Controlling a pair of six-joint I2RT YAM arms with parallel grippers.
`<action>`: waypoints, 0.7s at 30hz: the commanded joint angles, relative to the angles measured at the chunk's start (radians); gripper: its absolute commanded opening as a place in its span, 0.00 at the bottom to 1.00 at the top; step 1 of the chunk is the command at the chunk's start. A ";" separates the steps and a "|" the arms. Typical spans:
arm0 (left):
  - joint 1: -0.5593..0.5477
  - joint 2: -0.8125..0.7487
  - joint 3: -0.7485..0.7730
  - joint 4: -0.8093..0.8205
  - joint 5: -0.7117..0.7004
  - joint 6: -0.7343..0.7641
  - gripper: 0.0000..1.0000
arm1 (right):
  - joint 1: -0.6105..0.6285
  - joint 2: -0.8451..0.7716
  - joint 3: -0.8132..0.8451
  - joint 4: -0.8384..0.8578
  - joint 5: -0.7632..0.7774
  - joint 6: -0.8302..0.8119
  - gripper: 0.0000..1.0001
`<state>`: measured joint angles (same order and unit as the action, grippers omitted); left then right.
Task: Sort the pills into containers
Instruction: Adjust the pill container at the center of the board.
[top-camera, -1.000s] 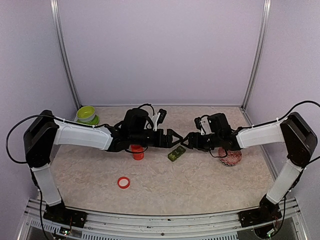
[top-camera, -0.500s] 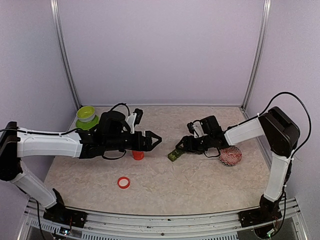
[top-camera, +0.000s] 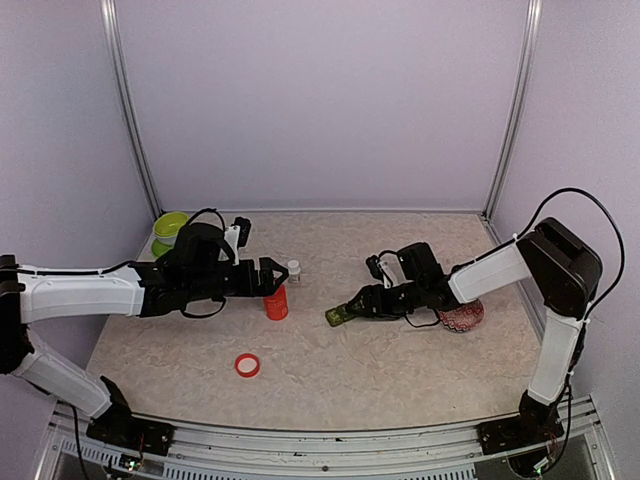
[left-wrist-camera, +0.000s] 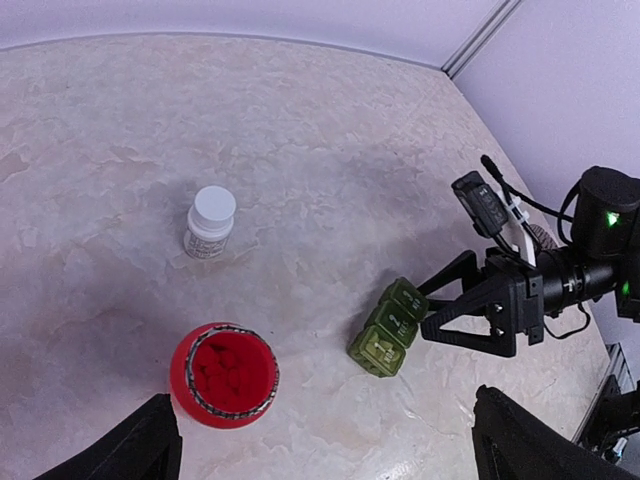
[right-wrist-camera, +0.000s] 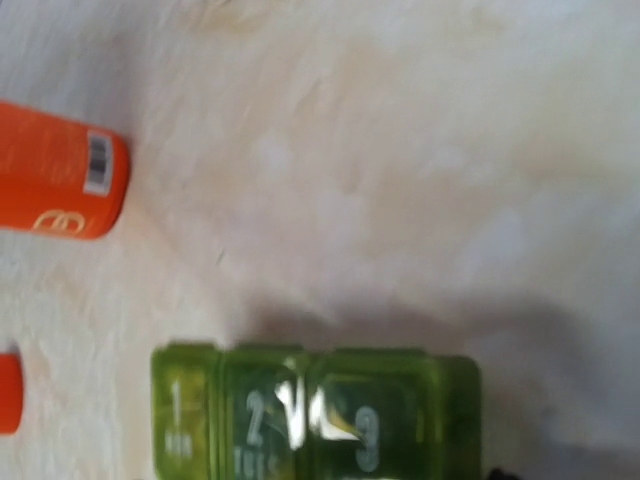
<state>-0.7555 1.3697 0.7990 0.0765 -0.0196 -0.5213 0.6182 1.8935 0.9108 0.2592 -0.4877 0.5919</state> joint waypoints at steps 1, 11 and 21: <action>0.030 -0.009 -0.040 -0.007 -0.022 0.012 0.99 | 0.033 -0.037 -0.030 -0.003 -0.024 -0.019 0.71; 0.039 -0.056 -0.107 -0.006 -0.033 0.000 0.99 | 0.091 -0.143 -0.083 -0.058 0.066 -0.064 0.71; -0.080 -0.139 -0.240 -0.132 -0.102 -0.114 0.99 | 0.204 -0.281 -0.043 -0.240 0.276 -0.217 0.74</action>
<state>-0.7681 1.2469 0.6067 0.0273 -0.0757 -0.5705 0.7761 1.6535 0.8368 0.1070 -0.3080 0.4583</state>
